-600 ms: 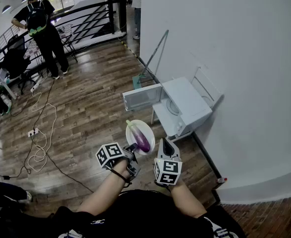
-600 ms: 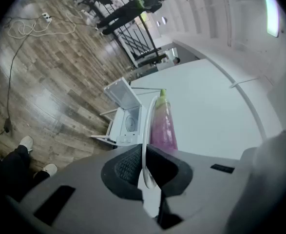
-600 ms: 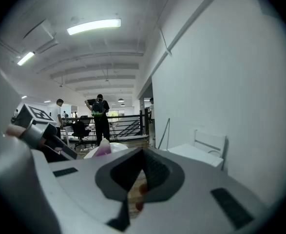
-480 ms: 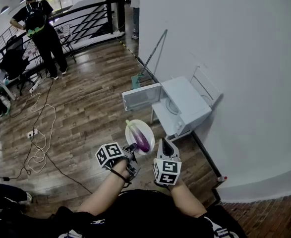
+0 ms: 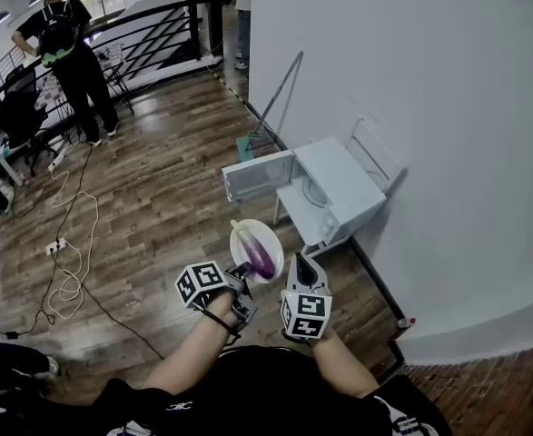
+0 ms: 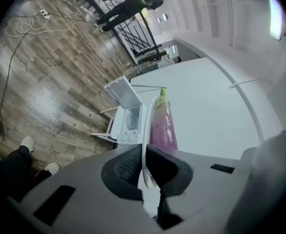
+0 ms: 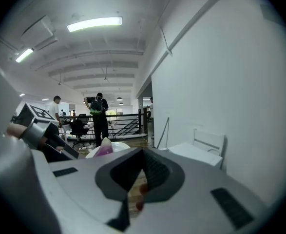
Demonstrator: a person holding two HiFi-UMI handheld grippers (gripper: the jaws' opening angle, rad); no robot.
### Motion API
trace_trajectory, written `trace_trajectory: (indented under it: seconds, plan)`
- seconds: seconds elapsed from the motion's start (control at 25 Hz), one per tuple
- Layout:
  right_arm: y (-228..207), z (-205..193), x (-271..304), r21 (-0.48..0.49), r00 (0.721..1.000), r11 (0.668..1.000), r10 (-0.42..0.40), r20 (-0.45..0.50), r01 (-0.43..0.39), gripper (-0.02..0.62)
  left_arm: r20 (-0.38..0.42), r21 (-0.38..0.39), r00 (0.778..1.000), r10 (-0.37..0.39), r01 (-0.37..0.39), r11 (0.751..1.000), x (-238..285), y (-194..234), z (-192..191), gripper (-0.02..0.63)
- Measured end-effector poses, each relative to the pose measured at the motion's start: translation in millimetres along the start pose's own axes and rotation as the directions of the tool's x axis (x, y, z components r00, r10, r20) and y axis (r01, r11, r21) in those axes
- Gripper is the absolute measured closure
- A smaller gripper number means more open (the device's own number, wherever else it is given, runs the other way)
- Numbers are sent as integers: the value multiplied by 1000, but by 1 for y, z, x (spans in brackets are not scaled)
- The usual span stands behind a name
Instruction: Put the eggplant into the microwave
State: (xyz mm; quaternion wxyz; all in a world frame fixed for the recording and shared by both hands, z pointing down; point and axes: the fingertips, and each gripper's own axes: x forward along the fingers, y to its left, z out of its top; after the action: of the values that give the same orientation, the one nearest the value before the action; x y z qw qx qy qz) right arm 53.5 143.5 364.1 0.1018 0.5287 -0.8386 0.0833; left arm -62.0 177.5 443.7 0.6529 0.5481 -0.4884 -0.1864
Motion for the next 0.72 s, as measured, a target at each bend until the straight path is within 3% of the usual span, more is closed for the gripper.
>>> trace_trajectory:
  seconds: [0.4, 0.72]
  plan:
    - [54, -1, 10, -35, 1000, 999, -15, -11, 15, 589, -21, 20, 1000, -7, 8, 1000, -27, 20, 31, 591]
    - [87, -1, 21, -20, 998, 998, -65, -8, 65, 589, -85, 32, 996, -17, 20, 999, -39, 36, 57, 591]
